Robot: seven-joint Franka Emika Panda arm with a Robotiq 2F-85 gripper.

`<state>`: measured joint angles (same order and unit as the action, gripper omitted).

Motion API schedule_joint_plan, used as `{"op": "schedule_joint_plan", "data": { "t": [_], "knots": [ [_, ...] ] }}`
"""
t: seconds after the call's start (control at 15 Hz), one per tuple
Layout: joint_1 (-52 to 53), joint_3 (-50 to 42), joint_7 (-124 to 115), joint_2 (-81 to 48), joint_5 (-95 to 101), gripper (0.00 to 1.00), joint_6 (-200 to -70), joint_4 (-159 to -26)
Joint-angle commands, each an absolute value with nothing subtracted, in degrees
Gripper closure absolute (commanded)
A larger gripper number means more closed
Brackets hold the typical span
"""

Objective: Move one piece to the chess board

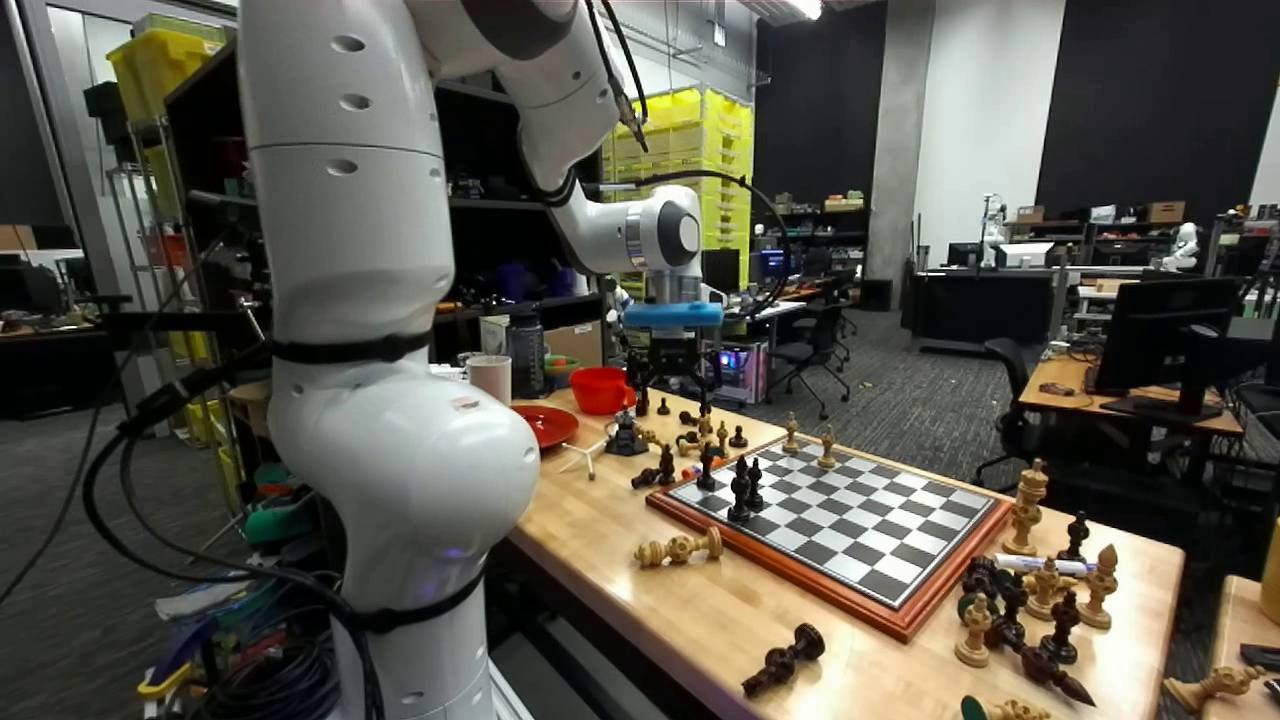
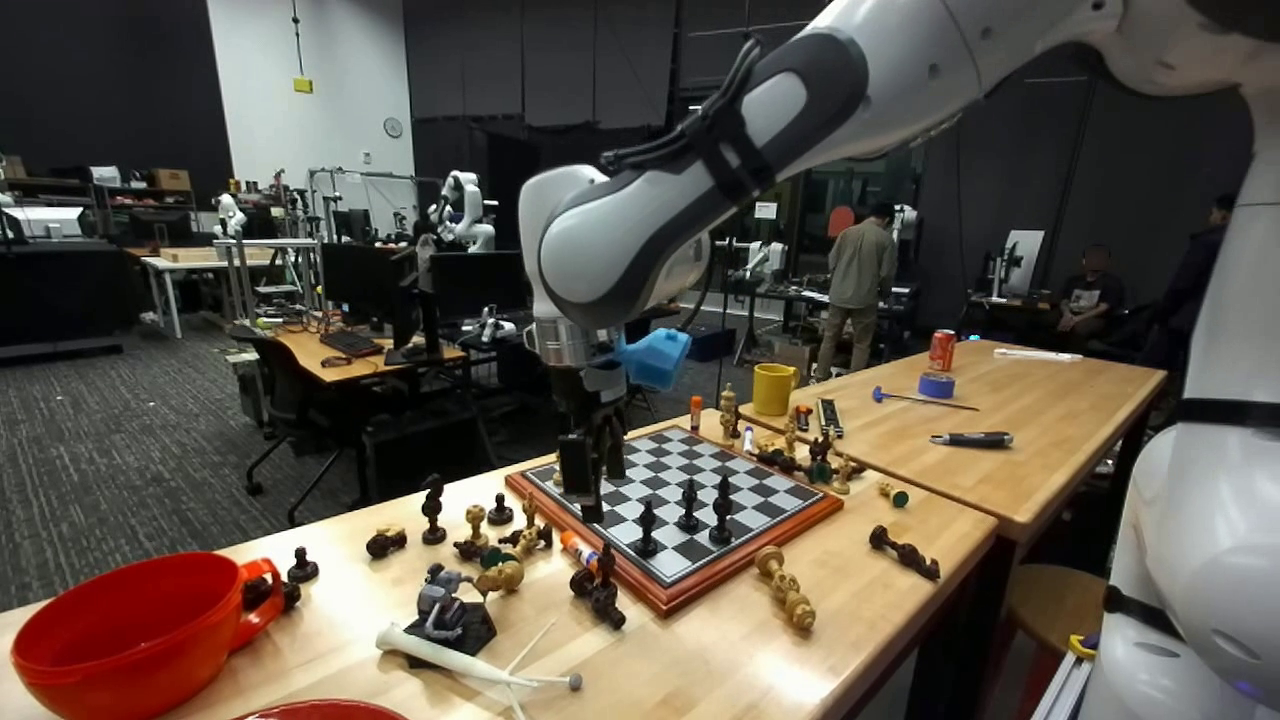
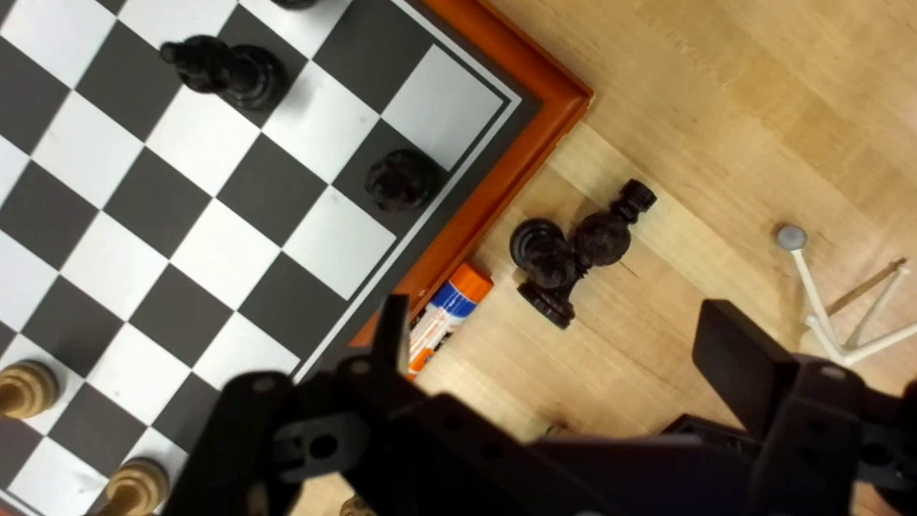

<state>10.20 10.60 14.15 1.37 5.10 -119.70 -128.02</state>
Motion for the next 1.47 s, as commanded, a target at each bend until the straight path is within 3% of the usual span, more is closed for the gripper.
{"op": "schedule_joint_plan", "data": {
  "t": [0.0, 0.67, 0.73, 1.0, 1.4],
  "knots": [
    [10.1, 10.36, 16.51, -2.77, 5.55, 0.0, -119.96, -125.32],
    [9.41, 10.28, 18.2, -7.49, 4.71, 0.0, -119.4, -123.76],
    [9.38, 10.29, 18.29, -7.67, 4.7, 0.21, -119.5, -123.73],
    [9.29, 10.3, 18.24, -7.87, 4.47, 0.46, -119.45, -123.77],
    [8.99, 10.24, 18.08, -7.09, 3.53, 0.94, -118.85, -124.29]
  ]
}}
